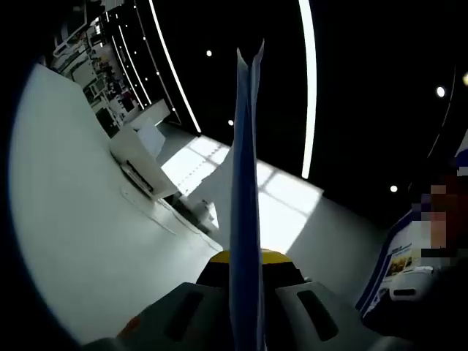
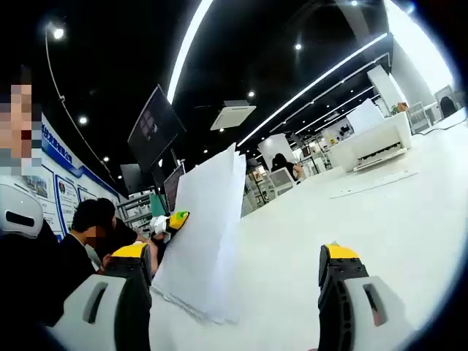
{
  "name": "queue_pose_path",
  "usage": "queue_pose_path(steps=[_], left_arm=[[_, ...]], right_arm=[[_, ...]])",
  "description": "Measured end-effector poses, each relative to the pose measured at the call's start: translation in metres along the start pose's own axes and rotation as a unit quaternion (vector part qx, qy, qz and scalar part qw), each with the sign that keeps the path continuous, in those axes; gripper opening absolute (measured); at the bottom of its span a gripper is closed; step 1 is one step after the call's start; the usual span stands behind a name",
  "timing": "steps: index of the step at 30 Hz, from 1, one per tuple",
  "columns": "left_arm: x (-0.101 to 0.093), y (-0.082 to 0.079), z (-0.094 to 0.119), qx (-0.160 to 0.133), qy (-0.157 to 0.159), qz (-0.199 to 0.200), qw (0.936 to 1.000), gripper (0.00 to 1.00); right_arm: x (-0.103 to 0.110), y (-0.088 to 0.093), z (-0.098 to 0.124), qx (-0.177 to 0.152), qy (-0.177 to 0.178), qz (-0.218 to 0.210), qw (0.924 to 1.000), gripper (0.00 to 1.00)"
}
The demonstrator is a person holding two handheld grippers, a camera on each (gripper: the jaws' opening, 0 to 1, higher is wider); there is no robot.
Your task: Organize the stack of printing papers by aligning and flattening the scattered papers on the table
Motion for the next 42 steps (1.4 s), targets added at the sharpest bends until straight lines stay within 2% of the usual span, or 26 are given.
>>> queue_pose_path(steps=[5, 9, 14, 18, 22, 27, 32, 34, 36, 39, 42], left_arm=[[-0.011, -0.006, -0.005, -0.028, 0.005, -0.015, 0.9995, 0.06], [-0.02, -0.012, -0.013, -0.047, 0.012, -0.025, 0.9985, 0.06], [-0.038, -0.023, -0.026, -0.073, 0.026, -0.046, 0.9959, 0.06], [-0.053, -0.027, -0.039, -0.101, 0.042, -0.058, 0.9923, 0.06], [-0.066, -0.033, -0.045, -0.147, 0.071, -0.055, 0.9851, 0.06], [-0.071, -0.035, -0.049, -0.168, 0.086, -0.04, 0.9812, 0.06], [-0.067, -0.03, -0.055, -0.181, 0.082, -0.014, 0.98, 0.06], [-0.066, -0.025, -0.057, -0.181, 0.078, -0.011, 0.9804, 0.06], [-0.066, -0.018, -0.059, -0.173, 0.074, -0.021, 0.982, 0.06], [-0.065, -0.009, -0.062, -0.169, 0.074, -0.021, 0.9826, 0.06], [-0.064, -0.003, -0.063, -0.168, 0.068, -0.025, 0.9832, 0.06]], right_arm=[[0.004, 0.004, -0.007, -0.005, 0.01, -0.02, 0.9997, 0.9], [0.006, 0.011, -0.016, 0.008, 0.03, -0.011, 0.9995, 0.9], [0.004, 0.011, -0.02, 0.003, 0.026, -0.033, 0.9991, 0.9], [0.006, 0.019, -0.025, 0.005, 0.008, -0.056, 0.9984, 0.9], [0.014, 0.02, -0.033, -0.017, -0.032, -0.104, 0.9939, 0.9], [0.022, 0.023, -0.042, -0.022, -0.064, -0.122, 0.9902, 0.9], [0.031, 0.017, -0.051, -0.046, -0.099, -0.147, 0.9831, 0.89], [0.034, 0.014, -0.052, -0.06, -0.107, -0.158, 0.9799, 0.85], [0.036, 0.009, -0.051, -0.08, -0.117, -0.166, 0.9759, 0.76], [0.036, 0.002, -0.046, -0.113, -0.129, -0.187, 0.9673, 0.54], [0.034, -0.001, -0.042, -0.123, -0.133, -0.189, 0.9651, 0.34]])
Point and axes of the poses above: the point that each gripper's makers call its tool centre point, and the gripper's own axes: z roughly backward along the fingers, x roughly to its left, y roughly out of its underside, the point moved 8 cm from there along z, roughly backward along the fingers, and after that the axes turned 3 degrees about -y, right-handed, at the moved point
